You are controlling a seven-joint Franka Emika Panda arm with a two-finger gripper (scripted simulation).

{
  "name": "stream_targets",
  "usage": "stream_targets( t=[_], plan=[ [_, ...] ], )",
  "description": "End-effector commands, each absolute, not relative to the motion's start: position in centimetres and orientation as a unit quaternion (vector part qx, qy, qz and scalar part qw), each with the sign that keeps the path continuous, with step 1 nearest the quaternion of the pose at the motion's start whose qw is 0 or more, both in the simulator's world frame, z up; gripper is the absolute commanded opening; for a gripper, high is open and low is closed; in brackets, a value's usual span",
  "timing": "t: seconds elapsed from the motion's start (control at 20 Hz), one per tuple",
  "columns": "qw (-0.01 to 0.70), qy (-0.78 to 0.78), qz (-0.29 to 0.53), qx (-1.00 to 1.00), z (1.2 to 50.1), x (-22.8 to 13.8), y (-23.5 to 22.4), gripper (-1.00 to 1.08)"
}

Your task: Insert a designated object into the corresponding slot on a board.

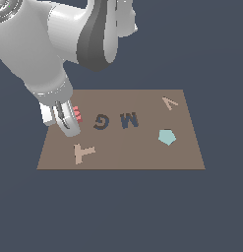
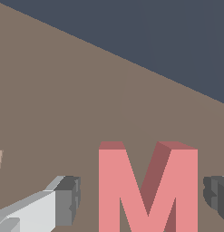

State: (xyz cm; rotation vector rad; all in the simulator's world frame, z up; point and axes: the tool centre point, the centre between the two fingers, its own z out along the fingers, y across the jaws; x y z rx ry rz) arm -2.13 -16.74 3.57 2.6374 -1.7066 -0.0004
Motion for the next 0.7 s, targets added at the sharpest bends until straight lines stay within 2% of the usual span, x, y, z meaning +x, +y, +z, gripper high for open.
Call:
stream_targets(
  t=[0.0,0.05,0.1,0.65],
  plan=[
    [0.0,-0.544,0.0,0.839,3.03,-2.16,-16.73,1.0],
    [0.0,-0.544,0.0,0.839,2.99,-2.16,-16.72,1.0],
    [0.0,-0.544,0.0,0.839,2.99,-2.16,-16.72,-1.0],
    [0.0,-0.544,0.0,0.839,3.13,-2.12,-16.71,-1.0]
  ],
)
